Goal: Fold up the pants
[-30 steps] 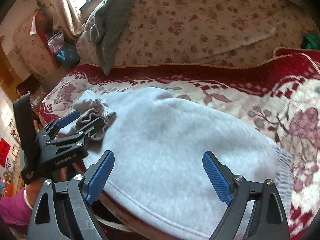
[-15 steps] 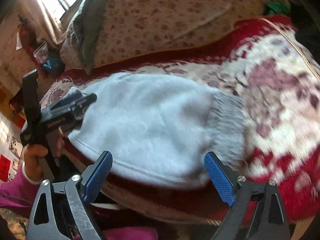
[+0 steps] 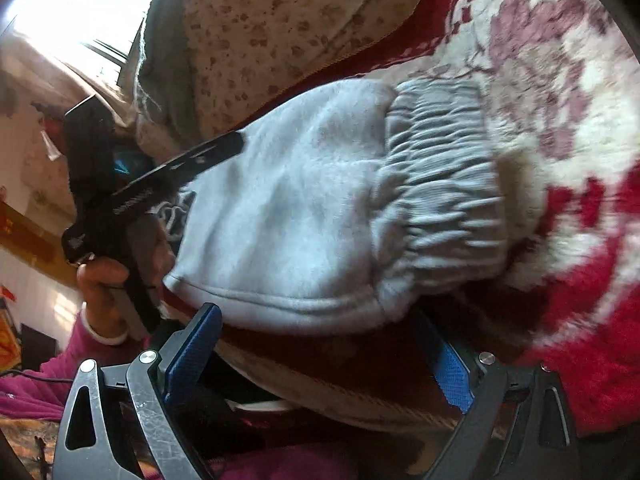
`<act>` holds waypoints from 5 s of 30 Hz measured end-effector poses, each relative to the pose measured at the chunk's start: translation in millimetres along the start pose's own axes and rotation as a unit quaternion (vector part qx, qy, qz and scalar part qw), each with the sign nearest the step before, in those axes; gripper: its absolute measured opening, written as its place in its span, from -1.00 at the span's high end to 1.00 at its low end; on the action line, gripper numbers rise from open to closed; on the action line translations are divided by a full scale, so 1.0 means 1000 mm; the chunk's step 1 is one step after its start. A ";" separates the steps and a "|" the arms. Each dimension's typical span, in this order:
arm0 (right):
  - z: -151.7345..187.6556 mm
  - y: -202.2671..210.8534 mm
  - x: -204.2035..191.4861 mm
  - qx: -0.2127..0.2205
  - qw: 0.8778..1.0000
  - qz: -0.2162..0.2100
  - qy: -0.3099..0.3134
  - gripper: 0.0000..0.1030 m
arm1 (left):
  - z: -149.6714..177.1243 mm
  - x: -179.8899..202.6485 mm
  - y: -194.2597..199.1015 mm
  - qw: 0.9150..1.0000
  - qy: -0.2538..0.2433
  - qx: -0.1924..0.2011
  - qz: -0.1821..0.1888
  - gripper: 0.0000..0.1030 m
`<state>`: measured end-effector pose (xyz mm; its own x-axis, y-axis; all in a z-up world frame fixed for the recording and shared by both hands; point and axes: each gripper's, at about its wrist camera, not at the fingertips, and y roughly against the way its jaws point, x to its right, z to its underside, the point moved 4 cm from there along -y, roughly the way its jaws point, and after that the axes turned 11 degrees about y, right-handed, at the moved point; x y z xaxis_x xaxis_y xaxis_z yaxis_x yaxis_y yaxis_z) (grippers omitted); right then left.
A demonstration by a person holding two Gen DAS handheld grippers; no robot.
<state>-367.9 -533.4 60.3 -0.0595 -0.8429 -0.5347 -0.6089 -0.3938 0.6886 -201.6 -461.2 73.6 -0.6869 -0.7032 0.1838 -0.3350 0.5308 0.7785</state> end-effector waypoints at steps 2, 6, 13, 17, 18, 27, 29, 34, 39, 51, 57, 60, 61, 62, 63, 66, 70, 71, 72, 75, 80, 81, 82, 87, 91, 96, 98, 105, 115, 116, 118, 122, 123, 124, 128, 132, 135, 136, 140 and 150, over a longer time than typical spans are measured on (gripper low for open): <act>-0.001 -0.010 0.000 0.008 1.000 -0.012 -0.006 -0.92 | -0.002 0.002 -0.001 1.000 0.001 0.001 0.005 -0.82; -0.007 -0.023 0.003 0.041 0.999 -0.010 -0.009 -0.97 | -0.001 -0.007 0.000 1.000 0.013 -0.001 -0.016 -0.82; -0.024 -0.027 0.017 0.117 0.989 -0.033 -0.084 -0.95 | 0.006 -0.059 0.017 0.994 0.095 0.017 -0.044 -0.82; -0.028 -0.033 0.018 0.120 0.989 -0.024 -0.077 -0.30 | 0.002 -0.064 0.015 0.995 0.091 0.017 -0.044 -0.82; -0.026 -0.032 0.019 0.123 0.988 -0.032 -0.082 -0.21 | -0.001 -0.063 0.015 0.995 0.088 0.020 -0.040 -0.82; -0.027 -0.012 -0.004 0.133 0.991 0.008 0.013 -0.01 | -0.042 -0.014 -0.022 0.989 -0.032 -0.054 0.131 -0.82; -0.028 -0.008 -0.008 0.136 0.990 0.017 0.033 -0.01 | -0.045 -0.002 -0.036 0.981 -0.071 -0.087 0.159 -0.82; -0.025 -0.005 -0.018 0.138 0.986 0.035 0.083 0.00 | -0.042 0.023 -0.057 0.948 -0.165 -0.156 0.223 -0.90; -0.027 -0.005 -0.019 0.135 0.985 0.035 0.104 0.00 | -0.042 0.032 -0.079 0.924 -0.175 -0.208 0.269 -0.92; -0.060 0.018 -0.062 0.150 0.980 0.033 0.125 0.06 | -0.067 0.012 -0.025 0.921 -0.134 -0.145 0.336 -0.31; -0.096 0.028 -0.139 0.167 0.963 0.019 0.211 0.06 | -0.100 -0.041 0.063 0.945 -0.115 -0.042 0.303 -0.31; -0.115 0.016 -0.185 0.168 0.952 0.012 0.257 0.06 | -0.103 -0.082 0.098 0.957 -0.082 -0.006 0.277 -0.31; -0.120 0.011 -0.196 0.168 0.950 0.007 0.265 0.06 | -0.102 -0.098 0.109 0.961 -0.069 0.006 0.266 -0.31; -0.124 0.004 -0.211 0.167 0.947 0.000 0.275 0.06 | -0.100 -0.112 0.118 0.965 -0.057 0.015 0.257 -0.31; -0.126 -0.004 -0.222 0.165 0.944 -0.006 0.284 0.06 | -0.098 -0.125 0.125 0.968 -0.045 0.022 0.247 -0.31; -0.135 -0.033 -0.263 0.153 0.936 -0.027 0.315 0.06 | -0.084 -0.179 0.152 0.976 0.003 0.044 0.215 -0.30; -0.142 -0.083 -0.311 0.127 0.927 -0.062 0.348 0.06 | -0.048 -0.253 0.178 0.983 0.069 0.062 0.161 -0.30; -0.142 -0.099 -0.322 0.116 0.925 -0.069 0.355 0.06 | -0.037 -0.271 0.181 0.984 0.085 0.062 0.147 -0.30; -0.142 -0.114 -0.334 0.104 0.924 -0.078 0.361 0.06 | -0.026 -0.287 0.184 0.984 0.102 0.062 0.134 -0.30; -0.137 -0.161 -0.360 0.069 0.917 -0.085 0.384 0.06 | 0.015 -0.344 0.184 0.981 0.168 0.060 0.081 -0.31; -0.118 -0.251 -0.379 0.000 0.915 -0.067 0.397 0.06 | 0.073 -0.412 0.176 0.961 0.270 0.056 0.028 -0.30; -0.111 -0.268 -0.378 -0.014 0.916 -0.061 0.396 0.06 | 0.082 -0.421 0.177 0.959 0.278 0.053 0.015 -0.30; -0.105 -0.277 -0.377 -0.020 0.917 -0.057 0.395 0.02 | 0.092 -0.427 0.175 0.957 0.284 0.051 -0.001 -0.30; -0.089 -0.297 -0.387 -0.068 0.912 -0.063 0.400 -0.63 | 0.117 -0.444 0.189 0.949 0.310 0.061 -0.013 -0.31; -0.102 -0.267 -0.393 -0.089 0.924 -0.136 0.347 -0.84 | 0.112 -0.440 0.219 0.941 0.324 0.097 -0.002 -0.33; -0.120 -0.208 -0.374 -0.034 0.931 -0.115 0.344 -0.84 | 0.096 -0.405 0.256 0.949 0.286 0.135 0.010 -0.47; -0.123 -0.187 -0.353 -0.016 0.936 -0.086 0.342 -0.84 | 0.086 -0.381 0.265 0.953 0.266 0.143 0.020 -0.49; -0.109 -0.166 -0.289 -0.005 0.938 0.044 0.344 -0.84 | 0.062 -0.300 0.259 0.969 0.200 0.131 0.054 -0.56; -0.066 -0.178 -0.282 -0.008 0.901 0.144 0.410 -0.83 | 0.087 -0.265 0.200 0.981 0.176 0.080 -0.008 -0.57; -0.063 -0.179 -0.279 -0.008 0.900 0.144 0.412 -0.83 | 0.093 -0.266 0.200 0.981 0.177 0.082 -0.016 -0.57; -0.060 -0.184 -0.278 -0.012 0.903 0.140 0.405 -0.83 | 0.101 -0.269 0.200 0.979 0.185 0.087 -0.023 -0.57; -0.058 -0.189 -0.271 -0.013 0.913 0.132 0.386 -0.83 | 0.111 -0.271 0.199 0.975 0.195 0.098 -0.042 -0.56; -0.057 -0.189 -0.272 -0.012 0.912 0.133 0.389 -0.83 | 0.114 -0.270 0.198 0.975 0.193 0.102 -0.053 -0.56; -0.056 -0.189 -0.272 -0.013 0.911 0.134 0.390 -0.83 | 0.115 -0.268 0.198 0.974 0.190 0.104 -0.060 -0.56; -0.059 -0.186 -0.271 -0.021 0.915 0.123 0.384 -0.83 | 0.125 -0.264 0.200 0.971 0.193 0.118 -0.080 -0.56; -0.074 -0.177 -0.269 -0.014 0.928 0.100 0.360 -0.83 | 0.132 -0.271 0.206 0.967 0.214 0.118 -0.068 -0.56; -0.087 -0.174 -0.267 -0.004 0.935 0.098 0.340 -0.83 | 0.131 -0.271 0.206 0.966 0.224 0.115 -0.065 -0.56; -0.092 -0.175 -0.267 -0.003 0.939 0.095 0.331 -0.83 | 0.132 -0.271 0.206 0.965 0.225 0.114 -0.067 -0.56; -0.114 -0.179 -0.271 0.006 0.950 0.073 0.302 -0.83 | 0.136 -0.269 0.203 0.966 0.219 0.115 -0.077 -0.56; -0.129 -0.191 -0.275 0.004 0.956 0.075 0.284 -0.84 | 0.118 -0.268 0.215 0.959 0.235 0.121 -0.102 -0.57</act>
<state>-133.0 -274.1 139.4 0.2917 -0.9534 -0.0766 -0.6338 -0.2527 0.7311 -165.8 -102.8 120.4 -0.2429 -0.9096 0.3370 -0.6113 0.4133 0.6750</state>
